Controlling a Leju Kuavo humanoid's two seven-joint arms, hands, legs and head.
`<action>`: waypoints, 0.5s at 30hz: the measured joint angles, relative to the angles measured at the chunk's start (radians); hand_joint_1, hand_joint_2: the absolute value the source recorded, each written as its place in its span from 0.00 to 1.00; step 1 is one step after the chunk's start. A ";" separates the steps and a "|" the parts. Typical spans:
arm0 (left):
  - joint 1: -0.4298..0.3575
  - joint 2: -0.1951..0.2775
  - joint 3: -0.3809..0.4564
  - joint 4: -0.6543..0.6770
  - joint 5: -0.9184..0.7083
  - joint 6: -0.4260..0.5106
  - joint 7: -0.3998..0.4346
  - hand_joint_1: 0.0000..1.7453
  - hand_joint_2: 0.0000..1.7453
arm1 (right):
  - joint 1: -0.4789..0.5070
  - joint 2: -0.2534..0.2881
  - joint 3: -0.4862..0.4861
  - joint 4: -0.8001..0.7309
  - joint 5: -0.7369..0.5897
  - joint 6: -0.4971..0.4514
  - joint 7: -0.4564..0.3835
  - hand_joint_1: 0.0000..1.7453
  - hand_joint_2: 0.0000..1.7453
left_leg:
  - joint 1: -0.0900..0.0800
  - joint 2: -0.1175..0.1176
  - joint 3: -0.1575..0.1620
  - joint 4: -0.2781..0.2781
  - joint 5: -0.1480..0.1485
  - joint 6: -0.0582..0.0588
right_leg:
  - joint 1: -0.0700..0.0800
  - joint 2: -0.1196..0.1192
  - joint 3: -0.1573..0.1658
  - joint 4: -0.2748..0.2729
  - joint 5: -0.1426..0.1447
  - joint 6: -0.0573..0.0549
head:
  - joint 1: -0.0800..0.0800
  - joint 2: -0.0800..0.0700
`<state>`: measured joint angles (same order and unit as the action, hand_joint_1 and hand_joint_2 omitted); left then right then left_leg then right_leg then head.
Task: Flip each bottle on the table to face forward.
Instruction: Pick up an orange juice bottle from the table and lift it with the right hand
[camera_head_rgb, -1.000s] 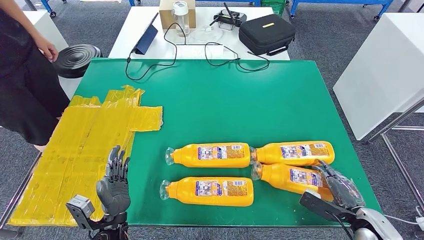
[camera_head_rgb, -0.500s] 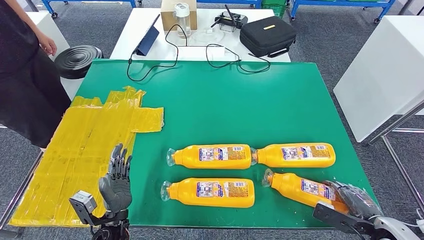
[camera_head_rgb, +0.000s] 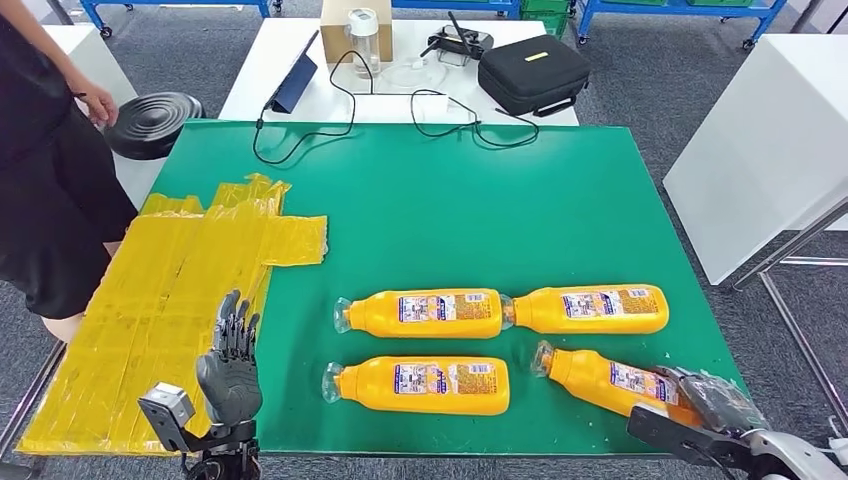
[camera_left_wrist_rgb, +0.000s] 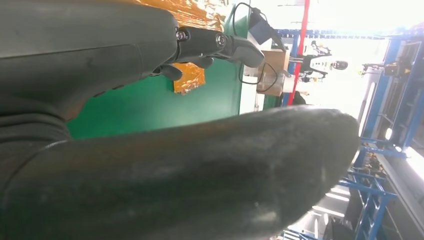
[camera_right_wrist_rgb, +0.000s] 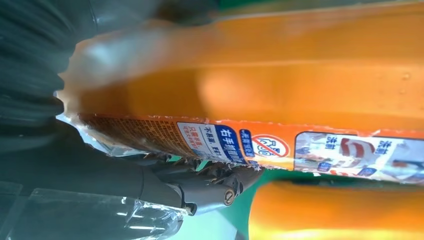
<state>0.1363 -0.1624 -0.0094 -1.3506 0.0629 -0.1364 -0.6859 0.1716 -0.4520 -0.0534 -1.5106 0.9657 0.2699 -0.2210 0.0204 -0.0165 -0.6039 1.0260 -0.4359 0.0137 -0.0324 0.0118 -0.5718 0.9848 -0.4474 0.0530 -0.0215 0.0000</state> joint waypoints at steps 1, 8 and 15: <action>0.008 -0.003 0.003 -0.008 0.000 -0.002 0.000 0.00 0.00 | -0.015 0.017 -0.001 0.009 -0.014 -0.030 -0.026 1.00 1.00 | 0.000 0.003 -0.001 0.000 0.000 0.000 | 0.000 0.002 -0.001 0.000 0.001 -0.001 | 0.000 0.000; 0.047 -0.027 0.045 -0.067 -0.002 -0.072 0.000 0.00 1.00 | -0.079 0.158 -0.068 -0.055 -0.292 -0.034 -0.215 1.00 1.00 | 0.000 0.003 -0.007 0.000 0.007 0.000 | 0.000 0.002 -0.010 0.000 0.005 0.000 | -0.001 0.000; 0.050 -0.030 0.069 -0.073 -0.001 -0.089 0.000 0.00 1.00 | -0.067 0.227 -0.219 -0.220 -0.414 0.004 -0.264 1.00 1.00 | 0.000 0.000 -0.012 0.000 0.007 0.000 | 0.000 0.000 -0.013 0.001 0.005 0.000 | 0.000 0.000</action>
<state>0.1867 -0.1923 0.0597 -1.4240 0.0618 -0.2254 -0.6859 0.1046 -0.2252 -0.2729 -1.7307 0.5512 0.2736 -0.4851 0.0208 -0.0160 -0.6161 1.0261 -0.4291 0.0134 -0.0323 0.0117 -0.5849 0.9854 -0.4423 0.0530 -0.0219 0.0000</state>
